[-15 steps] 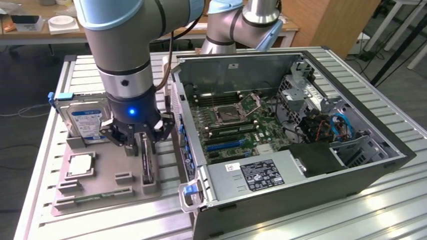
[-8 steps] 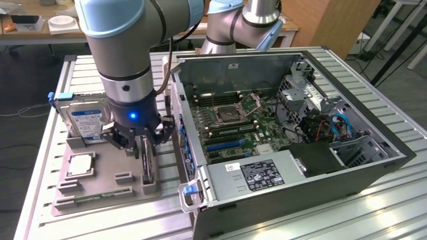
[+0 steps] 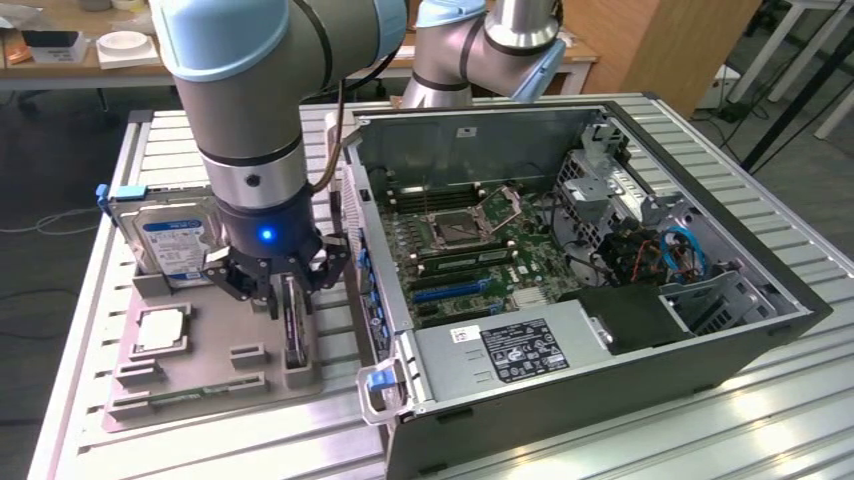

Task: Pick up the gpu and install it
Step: 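Pick up the gpu and move the gpu toward the slot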

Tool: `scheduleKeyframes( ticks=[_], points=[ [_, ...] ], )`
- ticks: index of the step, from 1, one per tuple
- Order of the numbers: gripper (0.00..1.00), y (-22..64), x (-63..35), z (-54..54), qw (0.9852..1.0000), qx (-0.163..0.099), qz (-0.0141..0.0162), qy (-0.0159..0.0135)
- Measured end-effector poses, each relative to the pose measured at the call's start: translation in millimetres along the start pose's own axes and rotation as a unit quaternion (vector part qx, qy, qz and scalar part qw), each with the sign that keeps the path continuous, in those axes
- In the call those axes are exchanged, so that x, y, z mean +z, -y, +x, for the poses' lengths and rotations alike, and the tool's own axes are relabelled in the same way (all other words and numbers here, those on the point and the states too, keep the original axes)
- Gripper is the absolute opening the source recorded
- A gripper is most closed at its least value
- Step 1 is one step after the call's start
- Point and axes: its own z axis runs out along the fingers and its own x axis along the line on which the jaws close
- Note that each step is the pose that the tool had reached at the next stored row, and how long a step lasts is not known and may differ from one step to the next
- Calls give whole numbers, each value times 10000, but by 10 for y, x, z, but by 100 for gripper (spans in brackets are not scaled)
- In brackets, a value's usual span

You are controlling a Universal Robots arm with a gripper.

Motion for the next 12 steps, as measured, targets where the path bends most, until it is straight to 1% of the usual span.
scheduleKeyframes(
  ticks=[7,8,12],
  points=[
    [42,0,0,0,10000,0,0,0],
    [35,0,0,0,10000,0,0,0],
    [35,0,0,0,10000,0,0,0]
  ],
)
